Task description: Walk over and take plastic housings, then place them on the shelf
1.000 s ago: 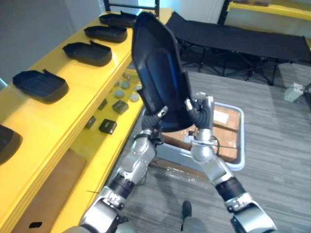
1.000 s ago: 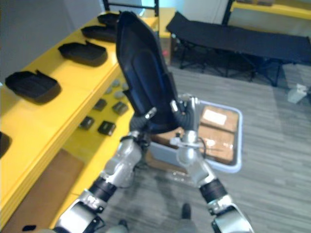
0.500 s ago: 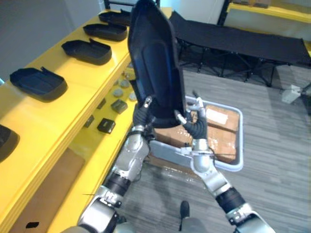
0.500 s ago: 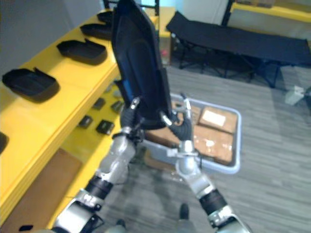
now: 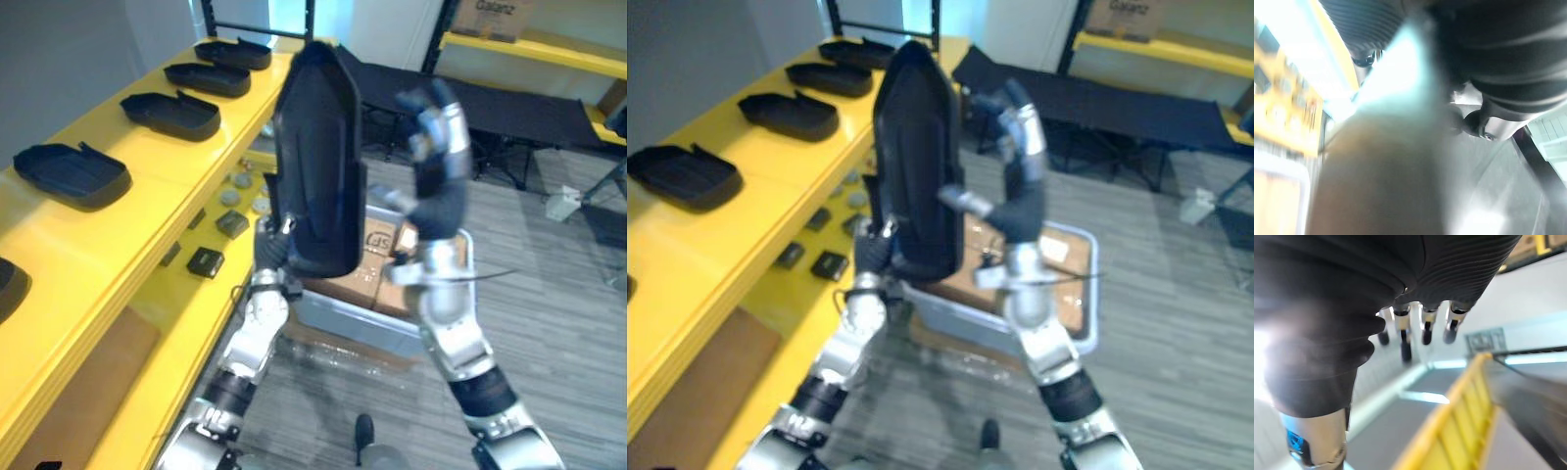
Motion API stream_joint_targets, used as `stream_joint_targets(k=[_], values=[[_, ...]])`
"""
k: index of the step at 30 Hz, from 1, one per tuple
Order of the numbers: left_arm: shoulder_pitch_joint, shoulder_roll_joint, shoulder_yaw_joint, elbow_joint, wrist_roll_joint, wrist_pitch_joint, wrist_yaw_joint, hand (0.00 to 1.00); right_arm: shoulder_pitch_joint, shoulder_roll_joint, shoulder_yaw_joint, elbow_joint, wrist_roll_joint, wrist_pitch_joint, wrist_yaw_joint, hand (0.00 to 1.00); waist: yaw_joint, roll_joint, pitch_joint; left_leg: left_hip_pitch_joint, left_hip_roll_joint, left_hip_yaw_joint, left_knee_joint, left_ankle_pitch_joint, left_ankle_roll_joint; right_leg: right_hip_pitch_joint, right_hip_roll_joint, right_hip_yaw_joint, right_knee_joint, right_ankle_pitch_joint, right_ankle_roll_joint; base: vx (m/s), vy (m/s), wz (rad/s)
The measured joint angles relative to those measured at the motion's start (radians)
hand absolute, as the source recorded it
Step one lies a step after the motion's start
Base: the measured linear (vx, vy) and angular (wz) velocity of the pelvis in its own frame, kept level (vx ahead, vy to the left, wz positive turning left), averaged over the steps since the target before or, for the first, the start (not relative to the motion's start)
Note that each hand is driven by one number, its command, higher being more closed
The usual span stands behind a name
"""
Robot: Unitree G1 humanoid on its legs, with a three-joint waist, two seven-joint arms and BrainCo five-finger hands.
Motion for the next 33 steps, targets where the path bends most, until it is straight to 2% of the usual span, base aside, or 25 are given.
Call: stream_joint_targets(k=[1, 6, 8, 12, 14, 16, 17, 19, 21, 24, 27, 31, 33], values=[[0.025, 0.001, 0.029, -0.023, 0.023, 0.000, 0.010, 1.00, 0.037, -0.009, -0.055, -0.025, 0.060, -0.002, 0.032, 0.00, 0.000, -0.002, -0.001, 0.001, 0.004, 0.001, -0.001, 0.000, -0.001, 0.000, 0.004, 0.000, 0.000, -0.002, 0.000, 0.00, 0.000, 0.00], [0.084, 0.019, 0.079, -0.032, 0.022, -0.004, 0.048, 1.00, 0.163, -0.012, -0.183, -0.038, 0.133, -0.009, 0.089, 0.00, -0.003, -0.005, -0.015, 0.016, 0.015, 0.022, -0.006, -0.005, -0.010, 0.000, 0.015, 0.017, 0.000, -0.004, 0.000, 0.02, 0.006, -0.09], [0.094, 0.019, 0.103, -0.031, 0.022, -0.006, 0.055, 1.00, 0.216, -0.013, -0.212, -0.037, 0.137, -0.007, 0.115, 0.00, -0.007, -0.005, -0.016, 0.017, 0.013, 0.023, -0.010, -0.005, -0.010, 0.000, 0.014, 0.017, 0.000, -0.006, 0.004, 0.00, 0.009, -0.03], [0.123, 0.020, 0.123, -0.033, 0.023, -0.022, 0.098, 1.00, 0.308, -0.010, -0.232, -0.035, 0.132, 0.016, 0.109, 0.00, -0.016, -0.003, -0.023, 0.022, 0.012, 0.027, -0.019, -0.005, -0.010, -0.002, 0.014, 0.019, 0.000, -0.010, 0.008, 0.00, 0.000, 0.00], [0.157, 0.019, 0.165, -0.057, 0.017, -0.048, 0.107, 1.00, 0.352, 0.006, -0.267, -0.012, 0.132, 0.033, 0.083, 0.00, -0.026, -0.005, -0.028, 0.021, 0.013, 0.027, -0.019, -0.008, -0.010, -0.003, 0.015, 0.020, 0.000, -0.011, 0.008, 0.00, 0.000, 0.00], [0.216, 0.015, 0.213, -0.122, -0.031, -0.113, 0.109, 1.00, 0.428, 0.043, -0.337, 0.061, 0.132, 0.066, 0.041, 0.00, -0.029, -0.006, -0.036, 0.013, 0.013, 0.027, -0.018, -0.011, -0.010, -0.009, 0.015, 0.020, 0.000, -0.014, 0.010, 0.00, 0.000, 0.00], [0.233, 0.010, 0.218, -0.147, -0.038, -0.130, 0.107, 1.00, 0.449, 0.052, -0.349, 0.085, 0.132, 0.077, 0.029, 0.00, -0.029, -0.006, -0.036, 0.012, 0.012, 0.027, -0.018, -0.012, -0.010, -0.009, 0.014, 0.020, 0.000, -0.015, 0.011, 0.00, 0.000, 0.00], [0.289, -0.021, 0.242, -0.255, -0.072, -0.191, 0.104, 1.00, 0.539, 0.099, -0.364, 0.174, 0.132, 0.108, 0.012, 0.00, -0.028, 0.004, -0.042, 0.011, 0.011, 0.026, -0.018, -0.015, -0.010, -0.010, 0.013, 0.020, 0.000, -0.018, 0.012, 0.00, 0.000, 0.00], [0.326, -0.042, 0.241, -0.327, -0.075, -0.229, 0.095, 1.00, 0.593, 0.143, -0.363, 0.211, 0.123, 0.119, 0.009, 0.00, -0.027, 0.018, -0.048, 0.009, 0.009, 0.027, -0.018, -0.018, -0.009, -0.010, 0.011, 0.020, 0.000, -0.021, 0.015, 0.00, 0.000, 0.00], [0.357, -0.055, 0.233, -0.388, -0.075, -0.277, 0.067, 1.00, 0.636, 0.184, -0.359, 0.233, 0.122, 0.106, 0.018, 0.00, -0.028, 0.039, -0.060, 0.010, 0.007, 0.026, -0.018, -0.021, -0.007, -0.009, 0.009, 0.020, 0.000, -0.024, 0.018, 0.00, 0.000, 0.00], [0.382, -0.056, 0.230, -0.415, -0.079, -0.302, 0.028, 1.00, 0.626, 0.193, -0.353, 0.232, 0.101, 0.047, 0.051, 0.00, -0.026, 0.052, -0.068, 0.011, 0.007, 0.023, -0.019, -0.021, -0.007, -0.005, 0.008, 0.016, 0.000, -0.032, 0.022, -0.01, 0.001, 0.02], [0.391, -0.055, 0.249, -0.475, -0.063, -0.306, 0.049, 1.00, 0.553, 0.194, -0.323, 0.219, 0.100, 0.002, 0.095, 0.00, -0.014, 0.060, -0.071, -0.004, 0.001, -0.020, -0.037, -0.012, -0.008, 0.005, 0.001, -0.029, 0.000, -0.041, 0.018, -0.03, 0.001, 0.24], [0.398, -0.055, 0.293, -0.529, -0.049, -0.303, 0.061, 1.00, 0.511, 0.193, -0.294, 0.215, 0.084, -0.001, 0.100, 0.00, 0.003, 0.067, -0.070, -0.016, -0.006, -0.063, -0.044, 0.000, -0.006, 0.023, -0.008, -0.072, 0.000, -0.045, 0.015, 0.00, 0.007, 0.71]])
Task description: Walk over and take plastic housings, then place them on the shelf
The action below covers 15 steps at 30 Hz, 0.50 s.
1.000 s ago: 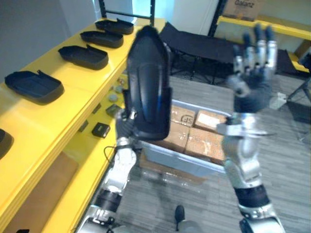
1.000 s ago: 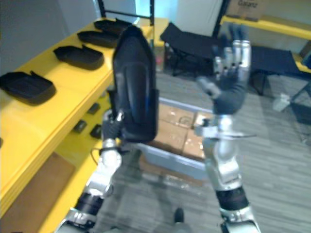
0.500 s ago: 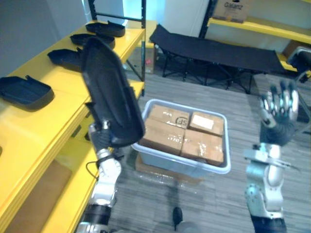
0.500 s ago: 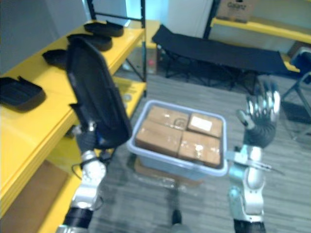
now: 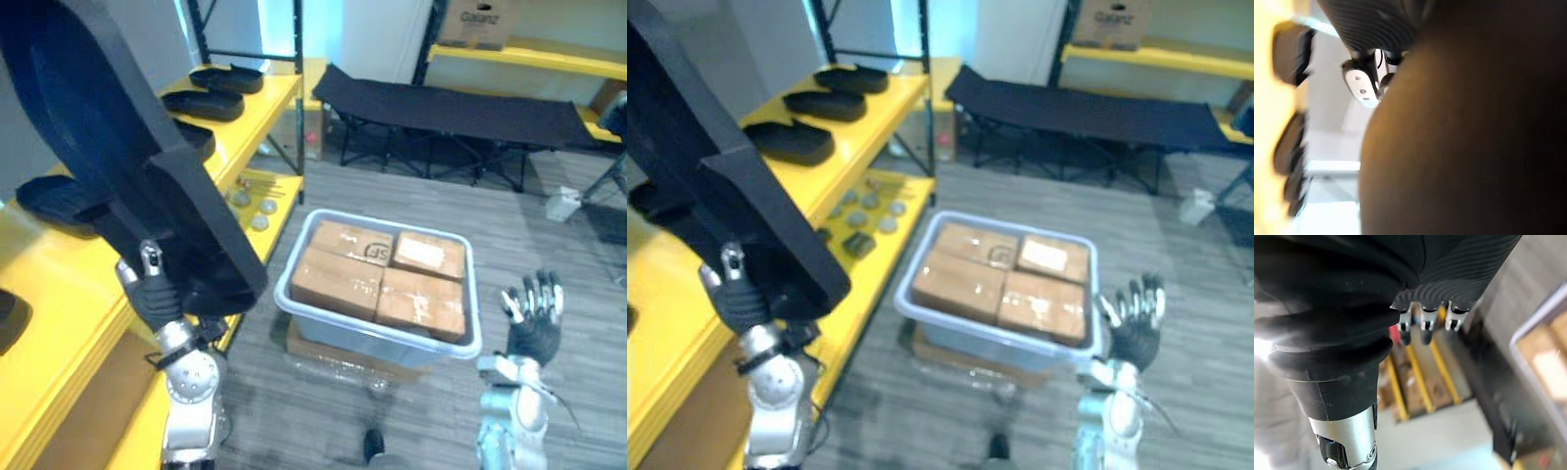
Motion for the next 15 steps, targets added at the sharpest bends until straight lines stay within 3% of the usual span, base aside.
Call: stream_joint_targets(k=[2, 5, 7, 9, 10, 13, 15], values=[[0.028, 0.000, 0.078, -0.070, 0.034, 0.022, 0.033, 1.00, -0.047, 0.000, 0.055, 0.001, -0.001, 0.000, 0.021, 0.00, 0.025, 0.010, -0.002, -0.007, -0.006, -0.051, -0.002, 0.008, 0.003, 0.030, -0.006, -0.054, 0.000, -0.005, 0.003, 0.03, 0.011, 0.80], [0.093, -0.001, 0.252, -0.151, 0.057, 0.043, 0.073, 1.00, -0.150, -0.002, 0.163, 0.048, 0.000, 0.000, 0.058, 0.00, 0.100, 0.017, -0.003, -0.016, -0.020, -0.137, -0.004, 0.013, 0.006, 0.082, -0.017, -0.141, 0.000, -0.021, 0.010, 0.05, 0.006, 0.83], [0.153, -0.002, 0.390, -0.171, 0.054, 0.055, 0.072, 1.00, -0.234, 0.000, 0.244, 0.124, 0.000, 0.000, 0.089, 0.00, 0.170, 0.011, -0.006, -0.030, -0.037, -0.203, -0.014, 0.024, 0.010, 0.116, -0.028, -0.217, 0.000, -0.037, 0.017, 0.04, 0.005, 0.88], [0.197, -0.006, 0.456, -0.170, 0.048, 0.053, 0.060, 1.00, -0.275, 0.002, 0.298, 0.171, 0.000, 0.004, 0.109, 0.00, 0.209, 0.003, -0.011, -0.035, -0.049, -0.246, -0.028, 0.033, 0.013, 0.137, -0.035, -0.264, 0.000, -0.047, 0.022, 0.05, -0.004, 0.82], [0.235, -0.017, 0.509, -0.170, 0.014, 0.035, 0.037, 1.00, -0.306, 0.003, 0.348, 0.198, -0.002, 0.006, 0.116, 0.00, 0.250, -0.003, -0.012, -0.043, -0.059, -0.281, -0.032, 0.038, 0.014, 0.155, -0.039, -0.305, 0.000, -0.052, 0.027, 0.05, -0.008, 0.76], [0.274, -0.063, 0.581, -0.171, -0.030, -0.013, 0.007, 1.00, -0.356, 0.034, 0.406, 0.217, -0.003, 0.031, 0.125, 0.00, 0.305, -0.014, -0.017, -0.042, -0.081, -0.325, -0.043, 0.041, 0.019, 0.184, -0.056, -0.360, 0.005, -0.071, 0.033, 0.04, 0.001, 0.55], [0.281, -0.079, 0.603, -0.184, -0.042, -0.031, -0.009, 1.00, -0.378, 0.037, 0.410, 0.225, -0.003, 0.038, 0.127, 0.00, 0.316, -0.019, -0.018, -0.044, -0.084, -0.329, -0.044, 0.041, 0.020, 0.184, -0.059, -0.374, 0.010, -0.076, 0.033, 0.02, 0.003, 0.18]])
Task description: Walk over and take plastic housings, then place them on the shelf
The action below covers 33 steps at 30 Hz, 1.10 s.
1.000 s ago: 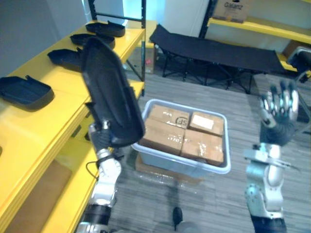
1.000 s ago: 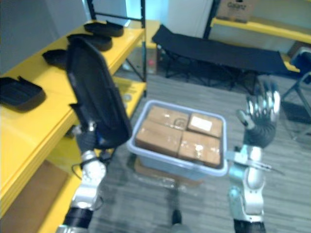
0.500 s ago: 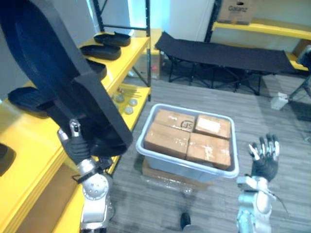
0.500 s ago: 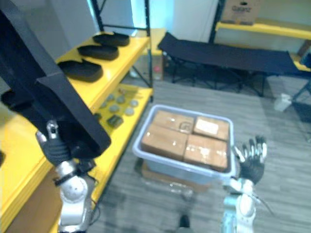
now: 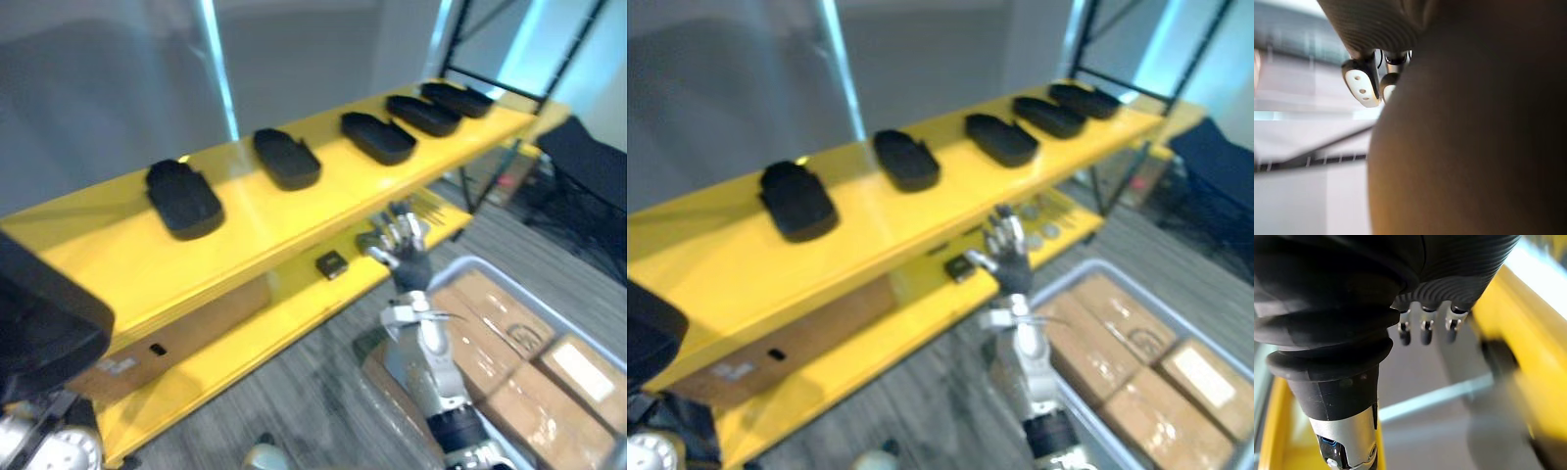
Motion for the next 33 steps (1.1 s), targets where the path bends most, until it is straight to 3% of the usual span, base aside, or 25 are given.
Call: stream_joint_targets(k=[4, 11, 15, 18, 20, 23, 24, 26, 27, 28, 29, 30, 31, 33], values=[[0.000, 0.000, 0.003, -0.014, -0.017, -0.030, -0.023, 1.00, -0.006, -0.012, -0.011, 0.003, -0.038, 0.056, 0.016, 0.00, -0.015, -0.015, -0.007, -0.015, 0.001, 0.000, 0.001, 0.000, 0.000, -0.018, -0.004, -0.004, 0.018, -0.016, -0.002, 0.00, 0.000, 0.00], [0.001, -0.001, 0.004, -0.013, -0.019, -0.019, -0.020, 1.00, 0.018, -0.050, -0.026, 0.003, -0.039, 0.083, 0.059, 0.00, -0.012, -0.021, -0.002, -0.049, -0.001, -0.004, 0.067, -0.036, 0.006, -0.032, -0.009, -0.014, 0.051, -0.026, -0.012, 0.01, 0.002, 0.02], [-0.005, -0.001, 0.003, -0.014, -0.037, -0.017, -0.053, 1.00, 0.036, -0.064, -0.043, -0.003, -0.059, 0.083, 0.061, 0.00, -0.017, -0.035, 0.013, -0.124, -0.027, -0.042, 0.162, -0.076, 0.030, 0.039, -0.018, -0.156, 0.068, -0.050, -0.001, 0.00, -0.005, 0.84], [0.004, -0.001, -0.003, -0.013, -0.106, -0.017, -0.125, 1.00, 0.087, -0.074, -0.073, -0.020, -0.103, 0.083, 0.028, 0.00, -0.013, -0.045, 0.021, -0.138, -0.023, -0.004, 0.127, -0.022, 0.029, 0.073, -0.042, -0.250, 0.126, -0.063, -0.017, 0.04, 0.053, 1.21], [0.008, 0.001, 0.002, -0.014, -0.131, -0.018, -0.134, 1.00, 0.085, -0.072, -0.072, -0.026, -0.117, 0.082, 0.020, 0.00, 0.002, -0.059, 0.027, -0.139, -0.036, -0.016, 0.087, 0.014, 0.039, 0.070, -0.062, -0.249, 0.163, -0.064, -0.019, 0.05, 0.077, 0.72], [-0.002, 0.011, -0.027, -0.016, -0.145, -0.018, -0.170, 1.00, 0.092, -0.072, -0.087, -0.038, -0.130, 0.078, 0.016, 0.00, -0.007, -0.066, 0.038, -0.147, -0.059, -0.064, 0.050, 0.048, 0.051, 0.049, -0.091, -0.194, 0.257, -0.064, -0.020, 0.04, 0.029, 0.72], [-0.022, 0.031, -0.067, -0.016, -0.144, -0.018, -0.184, 1.00, 0.109, -0.073, -0.117, -0.065, -0.149, 0.073, 0.012, 0.00, -0.019, -0.069, 0.041, -0.161, -0.072, -0.107, 0.048, 0.060, 0.051, 0.032, -0.099, -0.125, 0.314, -0.062, -0.030, 0.04, 0.040, 0.91], [-0.060, 0.093, -0.133, -0.016, -0.142, -0.018, -0.212, 1.00, 0.145, -0.073, -0.156, -0.120, -0.177, 0.049, -0.005, 0.00, -0.047, -0.046, 0.070, -0.170, -0.075, -0.165, 0.030, 0.078, 0.068, -0.029, -0.096, 0.024, 0.440, -0.054, -0.066, 0.03, 0.019, 0.90], [-0.073, 0.114, -0.147, -0.016, -0.141, -0.018, -0.217, 1.00, 0.154, -0.073, -0.159, -0.134, -0.184, 0.042, -0.005, 0.00, -0.058, -0.043, 0.073, -0.175, -0.072, -0.184, 0.020, 0.086, 0.071, -0.047, -0.086, 0.062, 0.464, -0.099, -0.089, -0.01, -0.143, 0.87], [-0.113, 0.151, -0.181, -0.003, -0.136, -0.014, -0.217, 1.00, 0.173, -0.076, -0.158, -0.157, -0.194, 0.022, -0.002, 0.00, -0.088, -0.045, 0.075, -0.191, -0.070, -0.220, -0.007, 0.119, 0.064, -0.076, -0.030, 0.120, 0.442, -0.258, -0.097, -0.02, -0.173, 0.67], [-0.133, 0.159, -0.195, 0.002, -0.135, -0.012, -0.216, 1.00, 0.172, -0.077, -0.157, -0.160, -0.196, 0.015, -0.001, 0.00, -0.090, -0.052, 0.083, -0.193, -0.075, -0.219, -0.011, 0.132, 0.054, -0.087, -0.013, 0.134, 0.408, -0.277, -0.101, -0.03, -0.193, 0.41], [-0.155, 0.167, -0.203, 0.003, -0.135, -0.011, -0.214, 1.00, 0.157, -0.077, -0.157, -0.166, -0.209, 0.014, -0.002, 0.00, -0.089, -0.077, 0.100, -0.193, -0.093, -0.201, -0.011, 0.139, 0.045, -0.102, 0.002, 0.133, 0.363, -0.269, -0.102, -0.04, -0.108, -0.22], [-0.171, 0.156, -0.222, 0.015, -0.133, -0.008, -0.207, 1.00, 0.139, -0.101, -0.161, -0.169, -0.234, 0.010, -0.002, 0.00, -0.087, -0.058, 0.118, -0.200, -0.089, -0.176, -0.010, 0.147, 0.035, -0.101, 0.005, 0.141, 0.336, -0.274, -0.075, -0.05, -0.088, -0.43], [-0.170, 0.160, -0.241, 0.015, -0.133, -0.001, -0.196, 1.00, 0.132, -0.126, -0.171, -0.173, -0.234, 0.006, -0.002, 0.00, -0.089, -0.028, 0.138, -0.208, -0.067, -0.151, -0.008, 0.150, 0.030, -0.105, 0.024, 0.157, 0.302, -0.270, -0.064, -0.10, -0.061, -0.46]])
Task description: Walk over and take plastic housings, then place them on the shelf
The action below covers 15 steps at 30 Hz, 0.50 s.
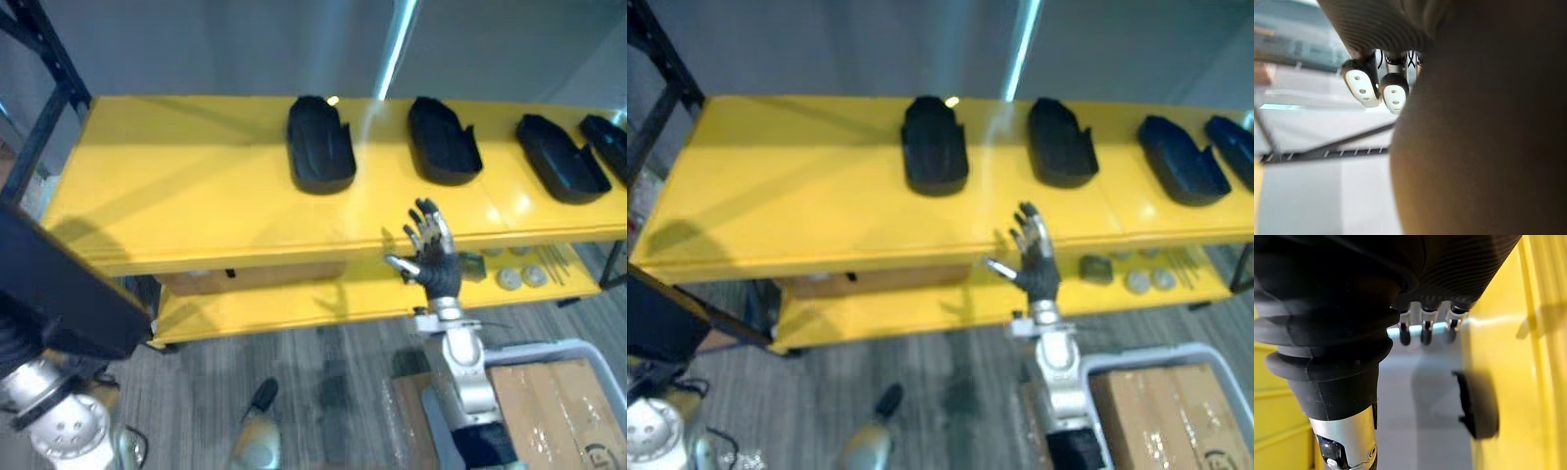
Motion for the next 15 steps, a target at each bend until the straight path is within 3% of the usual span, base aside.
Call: stream_joint_targets(k=[1, 4, 11, 15], values=[[0.000, -0.001, -0.011, 0.000, 0.001, 0.005, 0.001, 1.00, 0.001, -0.012, -0.009, 0.000, 0.000, 0.000, -0.001, 0.00, -0.004, 0.014, 0.009, 0.000, 0.013, 0.013, -0.002, 0.003, -0.004, 0.000, 0.010, 0.007, -0.022, 0.002, 0.020, -0.10, -0.049, -0.35], [-0.010, -0.001, -0.036, 0.000, 0.003, 0.007, 0.001, 1.00, 0.002, -0.020, -0.039, -0.014, 0.001, 0.000, -0.002, 0.00, -0.036, 0.033, 0.024, 0.000, 0.039, 0.025, -0.014, 0.009, -0.001, -0.005, 0.031, 0.012, -0.037, 0.002, 0.026, -0.12, -0.056, -0.20], [-0.009, 0.000, -0.051, -0.001, 0.015, 0.010, 0.012, 1.00, 0.014, -0.007, -0.057, -0.024, 0.001, -0.027, -0.003, 0.00, -0.041, 0.032, 0.027, 0.001, 0.044, 0.099, -0.024, 0.021, 0.006, -0.050, 0.013, 0.063, -0.015, 0.006, 0.033, -0.04, 0.015, -0.19], [-0.006, -0.001, -0.051, -0.003, 0.047, 0.011, 0.040, 1.00, 0.014, 0.020, -0.091, -0.047, 0.004, -0.043, -0.003, 0.00, -0.045, 0.038, 0.065, 0.000, 0.025, 0.104, -0.002, 0.010, 0.018, -0.047, -0.008, 0.062, -0.001, 0.006, 0.036, 0.00, 0.008, 0.01]])
